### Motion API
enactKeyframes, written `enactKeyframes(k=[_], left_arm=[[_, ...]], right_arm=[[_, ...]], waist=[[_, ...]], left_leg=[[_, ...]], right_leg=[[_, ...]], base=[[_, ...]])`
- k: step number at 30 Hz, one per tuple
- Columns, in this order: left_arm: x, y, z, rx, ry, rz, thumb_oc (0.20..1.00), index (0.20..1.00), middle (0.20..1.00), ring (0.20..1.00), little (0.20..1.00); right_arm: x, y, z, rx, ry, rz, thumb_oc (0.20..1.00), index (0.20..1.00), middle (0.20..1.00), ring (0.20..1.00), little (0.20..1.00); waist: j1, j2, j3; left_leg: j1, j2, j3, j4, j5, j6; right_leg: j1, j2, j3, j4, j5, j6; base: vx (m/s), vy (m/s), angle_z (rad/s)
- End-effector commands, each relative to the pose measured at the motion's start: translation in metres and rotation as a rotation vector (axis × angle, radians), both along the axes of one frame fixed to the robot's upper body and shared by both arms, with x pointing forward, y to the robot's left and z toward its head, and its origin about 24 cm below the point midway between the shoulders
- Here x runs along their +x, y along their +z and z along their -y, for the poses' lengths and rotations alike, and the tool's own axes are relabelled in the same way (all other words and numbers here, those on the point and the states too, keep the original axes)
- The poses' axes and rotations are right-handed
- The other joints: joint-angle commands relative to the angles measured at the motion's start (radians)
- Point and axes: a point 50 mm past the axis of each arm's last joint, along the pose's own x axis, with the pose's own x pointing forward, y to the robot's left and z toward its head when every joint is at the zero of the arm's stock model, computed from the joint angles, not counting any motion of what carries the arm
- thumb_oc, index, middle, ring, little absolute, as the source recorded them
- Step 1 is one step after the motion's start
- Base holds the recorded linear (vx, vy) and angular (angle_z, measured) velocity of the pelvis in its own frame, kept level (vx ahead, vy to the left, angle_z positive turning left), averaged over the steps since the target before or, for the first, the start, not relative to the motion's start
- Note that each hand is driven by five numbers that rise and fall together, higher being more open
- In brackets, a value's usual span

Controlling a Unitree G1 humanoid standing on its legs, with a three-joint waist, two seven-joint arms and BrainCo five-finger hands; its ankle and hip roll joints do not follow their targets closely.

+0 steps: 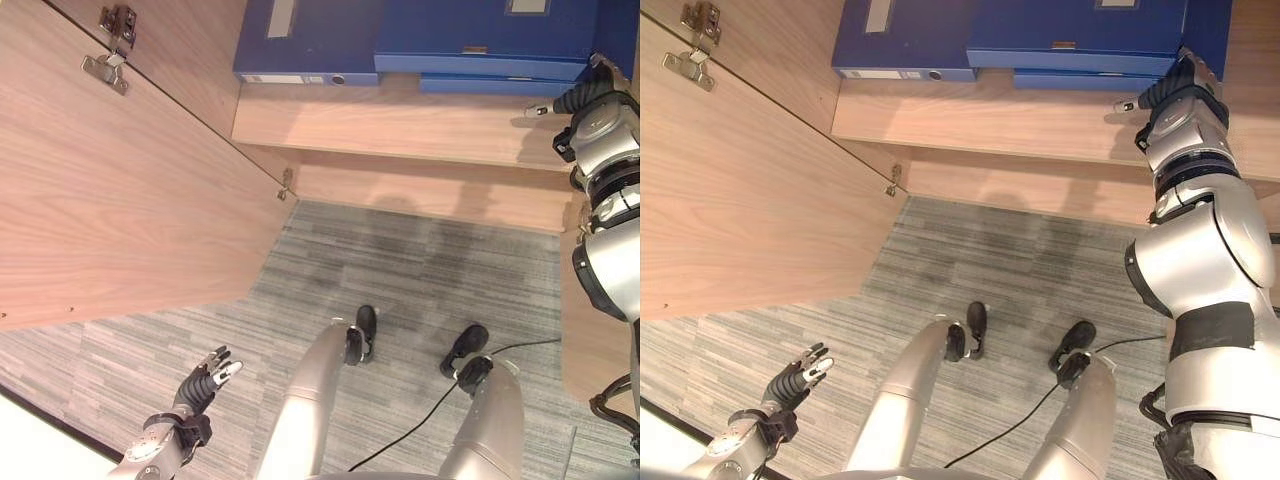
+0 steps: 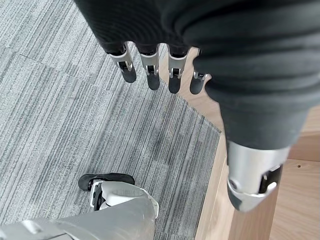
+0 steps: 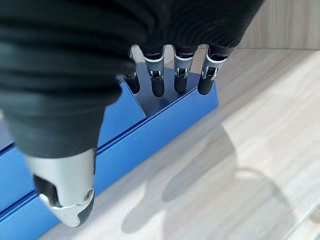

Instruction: Put the empty folder in the office cabinet

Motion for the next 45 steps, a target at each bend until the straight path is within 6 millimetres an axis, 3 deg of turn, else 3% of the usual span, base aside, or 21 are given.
enactKeyframes(k=[1, 5, 8, 14, 19, 24, 33, 39, 45], left_arm=[[-0.001, 0.012, -0.018, 0.084, 0.004, 0.028, 1.000, 1.000, 1.000, 1.000, 1.000], [-0.001, 0.010, -0.020, 0.087, 0.022, 0.026, 1.000, 1.000, 1.000, 1.000, 1.000], [-0.002, 0.010, -0.021, 0.091, 0.031, 0.025, 1.000, 1.000, 1.000, 1.000, 1.000], [0.001, 0.010, -0.019, 0.083, 0.048, 0.036, 1.000, 1.000, 1.000, 1.000, 1.000], [0.001, 0.009, -0.020, 0.089, 0.048, 0.030, 1.000, 1.000, 1.000, 1.000, 1.000], [0.001, 0.009, -0.015, 0.075, 0.062, 0.046, 1.000, 1.000, 1.000, 1.000, 1.000], [0.005, 0.014, -0.012, 0.054, 0.045, 0.065, 1.000, 1.000, 1.000, 1.000, 1.000], [0.000, 0.010, -0.011, 0.055, 0.004, 0.034, 1.000, 1.000, 1.000, 1.000, 1.000], [0.000, 0.014, -0.013, 0.077, -0.037, 0.042, 1.000, 1.000, 1.000, 1.000, 1.000]], right_arm=[[-0.003, 0.004, 0.006, 0.000, 0.012, 0.024, 1.000, 1.000, 1.000, 1.000, 1.000], [0.008, 0.006, -0.020, 0.048, 0.114, 0.088, 1.000, 1.000, 1.000, 1.000, 1.000], [0.008, 0.010, -0.022, 0.025, 0.107, 0.092, 1.000, 1.000, 1.000, 1.000, 1.000], [-0.007, 0.015, 0.010, 0.050, -0.029, 0.147, 1.000, 1.000, 1.000, 1.000, 1.000], [-0.012, 0.014, 0.020, 0.067, -0.052, 0.163, 1.000, 1.000, 1.000, 1.000, 1.000], [-0.032, 0.026, 0.049, -0.048, -0.203, 0.195, 1.000, 1.000, 1.000, 1.000, 1.000], [-0.056, 0.018, 0.083, -0.066, -0.340, 0.149, 1.000, 1.000, 1.000, 1.000, 1.000], [-0.061, -0.007, 0.095, -0.019, -0.373, 0.038, 1.000, 1.000, 1.000, 1.000, 1.000], [-0.064, -0.005, 0.099, -0.082, -0.357, -0.018, 1.000, 1.000, 1.000, 1.000, 1.000]], waist=[[0.021, 0.042, 0.045], [0.023, 0.044, 0.047], [0.020, 0.044, 0.047], [0.014, 0.044, 0.048], [0.002, 0.038, 0.052], [-0.014, 0.040, 0.054], [-0.035, 0.042, 0.061], [-0.010, 0.057, 0.059], [0.022, 0.072, 0.055]], left_leg=[[-0.033, -0.003, -0.081, -0.137, 0.052, -0.033], [-0.040, 0.000, -0.077, -0.133, 0.054, -0.034], [-0.042, 0.002, -0.075, -0.133, 0.054, -0.034], [-0.042, 0.001, -0.077, -0.140, 0.055, -0.033], [-0.040, 0.004, -0.075, -0.139, 0.054, -0.035], [-0.038, 0.005, -0.073, -0.146, 0.055, -0.035], [-0.040, 0.012, -0.072, -0.142, 0.051, -0.038], [-0.045, 0.007, -0.080, -0.143, 0.055, -0.037], [-0.057, 0.002, -0.080, -0.129, 0.055, -0.036]], right_leg=[[0.049, -0.017, 0.047, 0.012, -0.112, 0.039], [0.044, -0.016, 0.050, 0.012, -0.112, 0.037], [0.042, -0.016, 0.052, 0.015, -0.112, 0.036], [0.041, -0.016, 0.054, 0.016, -0.111, 0.037], [0.043, -0.011, 0.054, 0.013, -0.109, 0.038], [0.041, -0.009, 0.054, 0.007, -0.105, 0.038], [0.042, -0.004, 0.054, 0.000, -0.101, 0.039], [0.039, -0.014, 0.051, 0.005, -0.106, 0.042], [0.027, -0.026, 0.054, 0.020, -0.114, 0.043]], base=[[0.00, 0.000, 0.00], [0.00, 0.000, 0.00], [0.00, 0.000, 0.00], [0.00, 0.000, 0.00], [0.00, 0.000, 0.00], [0.00, 0.000, 0.00], [0.00, -0.002, -0.01], [0.00, 0.000, 0.00], [0.00, -0.003, 0.01]])
